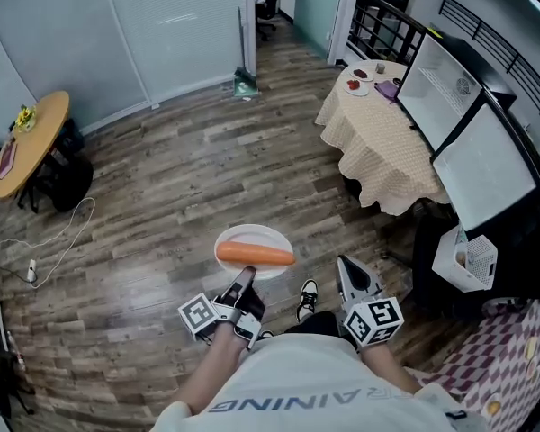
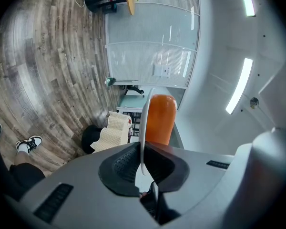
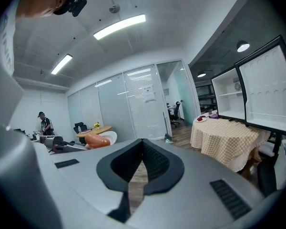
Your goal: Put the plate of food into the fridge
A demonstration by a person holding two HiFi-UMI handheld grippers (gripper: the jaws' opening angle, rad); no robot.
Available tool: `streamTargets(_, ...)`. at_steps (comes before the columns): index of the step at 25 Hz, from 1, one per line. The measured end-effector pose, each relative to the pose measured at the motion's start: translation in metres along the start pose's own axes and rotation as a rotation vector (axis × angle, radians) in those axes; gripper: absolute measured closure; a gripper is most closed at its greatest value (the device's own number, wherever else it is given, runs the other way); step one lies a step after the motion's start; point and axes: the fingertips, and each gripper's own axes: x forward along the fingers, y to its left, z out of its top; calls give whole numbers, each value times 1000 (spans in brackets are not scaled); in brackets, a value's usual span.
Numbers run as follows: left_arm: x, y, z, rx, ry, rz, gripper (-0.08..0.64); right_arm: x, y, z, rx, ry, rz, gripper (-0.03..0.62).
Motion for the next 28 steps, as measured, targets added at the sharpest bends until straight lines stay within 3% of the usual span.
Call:
streamTargets(13, 130, -19, 21, 34, -32, 2, 534, 80, -96, 53, 13, -20, 32, 572)
streamTargets(28, 286, -26, 6, 46, 6, 3, 534, 127, -245, 86, 50, -32, -38, 572)
